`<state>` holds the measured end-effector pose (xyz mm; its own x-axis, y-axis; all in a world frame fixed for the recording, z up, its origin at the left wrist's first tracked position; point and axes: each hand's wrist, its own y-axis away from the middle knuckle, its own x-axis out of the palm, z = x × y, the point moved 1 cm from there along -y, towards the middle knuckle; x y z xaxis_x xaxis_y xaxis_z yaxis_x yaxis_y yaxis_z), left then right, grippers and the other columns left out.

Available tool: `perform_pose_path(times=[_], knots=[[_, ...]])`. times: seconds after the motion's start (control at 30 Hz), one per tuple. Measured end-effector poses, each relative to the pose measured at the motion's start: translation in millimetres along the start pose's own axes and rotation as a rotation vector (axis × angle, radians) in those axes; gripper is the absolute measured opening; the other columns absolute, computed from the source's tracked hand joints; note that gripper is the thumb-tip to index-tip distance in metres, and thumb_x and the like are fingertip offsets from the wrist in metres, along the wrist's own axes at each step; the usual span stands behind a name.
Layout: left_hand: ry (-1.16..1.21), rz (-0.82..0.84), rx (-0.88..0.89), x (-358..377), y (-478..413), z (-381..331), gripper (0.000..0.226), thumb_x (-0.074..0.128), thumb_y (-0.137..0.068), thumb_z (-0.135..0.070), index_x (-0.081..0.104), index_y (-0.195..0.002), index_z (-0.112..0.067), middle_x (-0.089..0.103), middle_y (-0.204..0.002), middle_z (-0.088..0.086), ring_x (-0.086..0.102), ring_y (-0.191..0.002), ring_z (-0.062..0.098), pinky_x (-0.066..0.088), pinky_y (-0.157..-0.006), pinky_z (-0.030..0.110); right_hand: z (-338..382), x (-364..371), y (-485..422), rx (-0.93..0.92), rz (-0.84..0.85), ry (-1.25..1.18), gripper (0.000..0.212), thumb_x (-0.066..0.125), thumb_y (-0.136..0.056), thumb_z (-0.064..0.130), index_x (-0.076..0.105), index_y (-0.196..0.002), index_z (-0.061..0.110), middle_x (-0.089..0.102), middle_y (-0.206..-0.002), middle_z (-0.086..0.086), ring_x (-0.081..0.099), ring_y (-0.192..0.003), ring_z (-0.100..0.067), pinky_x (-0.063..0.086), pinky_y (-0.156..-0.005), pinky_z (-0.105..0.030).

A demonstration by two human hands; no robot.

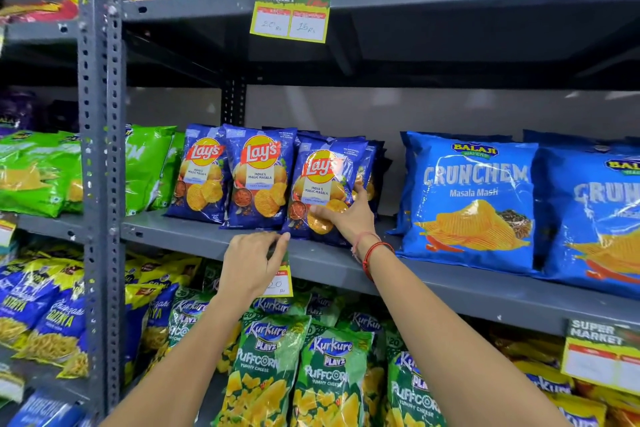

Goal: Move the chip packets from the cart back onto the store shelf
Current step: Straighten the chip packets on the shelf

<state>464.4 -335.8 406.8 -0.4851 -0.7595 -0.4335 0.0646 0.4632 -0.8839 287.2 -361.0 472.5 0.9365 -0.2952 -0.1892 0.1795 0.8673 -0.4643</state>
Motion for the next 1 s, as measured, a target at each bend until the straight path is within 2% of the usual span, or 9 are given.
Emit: perform_pose_path(times=[0.1,0.2,0.33,0.4,0.53,0.7,0.9,1.0], knots=[[0.001,0.003,-0.006,0,0,0,0.060,0.026,-0.093,-0.049,0.068,-0.074,-0.012,0.067,-0.060,0.004,0.062,-0.058,0.024,0.043,-0.057,0.033,-2,-1,0,0.010,0.013,-0.001,0.103,0.086,-0.063,0.030,0.026,-0.145,0.015,0.045,-0.144,-0.010,0.041,-0.134,-0.029,0.036,-0.111,-0.043],[0.005,0.007,-0.010,0,-1,0,0.063,0.023,-0.092,-0.051,0.067,-0.073,-0.010,0.066,-0.058,0.005,0.061,-0.056,0.024,0.042,-0.056,0.032,0,1,-2,-0.015,0.007,0.033,0.090,0.084,-0.066,0.024,0.035,-0.140,0.012,0.049,-0.140,-0.012,0.045,-0.129,-0.030,0.039,-0.108,-0.044],[0.007,0.030,-0.007,0,0,1,0.064,0.021,-0.092,-0.052,0.067,-0.075,-0.010,0.067,-0.060,0.005,0.061,-0.059,0.025,0.044,-0.059,0.034,2,3,-4,-0.089,-0.062,0.057,0.074,0.083,-0.067,0.011,0.043,-0.129,0.010,0.057,-0.130,-0.012,0.052,-0.123,-0.029,0.042,-0.102,-0.038],[0.009,0.036,-0.002,0,-1,1,0.063,0.023,-0.092,-0.051,0.067,-0.075,-0.010,0.066,-0.061,0.006,0.061,-0.059,0.025,0.043,-0.060,0.033,0,3,-4,-0.094,-0.057,0.064,0.075,0.083,-0.067,0.011,0.042,-0.130,0.008,0.055,-0.132,-0.013,0.050,-0.124,-0.028,0.040,-0.102,-0.037],[0.011,0.039,-0.006,0,0,1,0.060,0.025,-0.092,-0.049,0.067,-0.075,-0.010,0.067,-0.061,0.005,0.061,-0.060,0.025,0.042,-0.061,0.033,-6,0,-4,-0.051,-0.054,0.087,0.083,0.084,-0.066,0.025,0.038,-0.133,0.007,0.051,-0.137,-0.014,0.047,-0.127,-0.031,0.040,-0.106,-0.042],[0.028,0.042,-0.008,-2,0,1,0.058,0.026,-0.092,-0.049,0.068,-0.078,-0.012,0.068,-0.064,0.004,0.062,-0.062,0.025,0.043,-0.063,0.034,-11,-2,-4,-0.007,-0.009,0.034,0.095,0.086,-0.063,0.032,0.032,-0.139,0.012,0.051,-0.138,-0.011,0.047,-0.129,-0.029,0.038,-0.109,-0.045],[0.039,0.046,-0.002,-2,0,1,0.059,0.026,-0.092,-0.048,0.070,-0.083,-0.010,0.071,-0.071,0.006,0.065,-0.068,0.027,0.047,-0.069,0.036,-11,-2,-5,0.000,0.003,0.010,0.104,0.087,-0.058,0.037,0.029,-0.142,0.015,0.049,-0.141,-0.009,0.045,-0.131,-0.029,0.038,-0.110,-0.048],[0.054,0.029,0.003,-4,0,-2,0.060,0.026,-0.090,-0.050,0.070,-0.085,-0.009,0.072,-0.072,0.007,0.065,-0.068,0.028,0.046,-0.066,0.035,-11,-3,-4,-0.028,-0.022,-0.004,0.102,0.087,-0.058,0.036,0.031,-0.141,0.015,0.050,-0.140,-0.009,0.046,-0.130,-0.028,0.039,-0.109,-0.048]])
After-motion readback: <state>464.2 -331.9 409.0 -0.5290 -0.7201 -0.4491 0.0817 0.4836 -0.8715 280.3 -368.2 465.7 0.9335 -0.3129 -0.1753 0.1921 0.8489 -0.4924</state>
